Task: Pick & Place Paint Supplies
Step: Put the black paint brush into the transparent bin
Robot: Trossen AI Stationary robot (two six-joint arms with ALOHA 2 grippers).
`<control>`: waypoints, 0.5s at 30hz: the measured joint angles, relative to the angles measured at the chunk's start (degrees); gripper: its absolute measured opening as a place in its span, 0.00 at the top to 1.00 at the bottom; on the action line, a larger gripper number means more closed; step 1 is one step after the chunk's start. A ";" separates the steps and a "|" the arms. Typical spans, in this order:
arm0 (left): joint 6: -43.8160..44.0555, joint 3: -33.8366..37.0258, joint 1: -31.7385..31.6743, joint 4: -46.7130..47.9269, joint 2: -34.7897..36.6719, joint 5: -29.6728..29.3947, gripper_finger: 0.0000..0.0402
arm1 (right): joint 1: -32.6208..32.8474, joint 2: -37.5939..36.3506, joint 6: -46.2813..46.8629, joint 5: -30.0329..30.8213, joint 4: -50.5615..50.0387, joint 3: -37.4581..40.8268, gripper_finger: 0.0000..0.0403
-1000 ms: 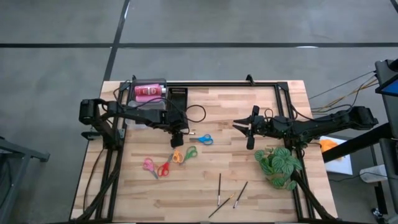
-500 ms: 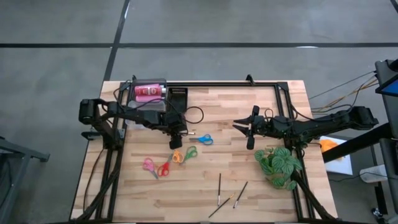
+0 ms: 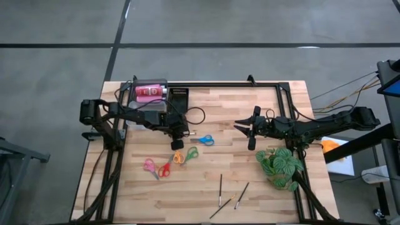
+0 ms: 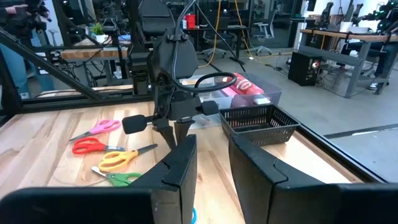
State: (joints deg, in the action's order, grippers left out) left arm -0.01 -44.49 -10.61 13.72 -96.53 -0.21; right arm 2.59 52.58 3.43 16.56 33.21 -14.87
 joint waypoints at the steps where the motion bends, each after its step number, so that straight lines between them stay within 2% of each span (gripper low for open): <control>1: 0.00 0.00 0.00 0.00 0.00 -0.04 0.96 | 0.00 0.00 -0.01 -0.01 0.00 0.00 0.78; 15: 0.00 0.00 0.00 -0.02 0.00 -0.04 0.98 | 0.00 0.00 0.01 0.00 0.00 0.00 0.78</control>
State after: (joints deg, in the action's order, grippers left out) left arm -0.01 -44.49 -10.61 13.69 -96.53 -0.26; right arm 2.59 52.58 3.44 16.56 33.21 -14.87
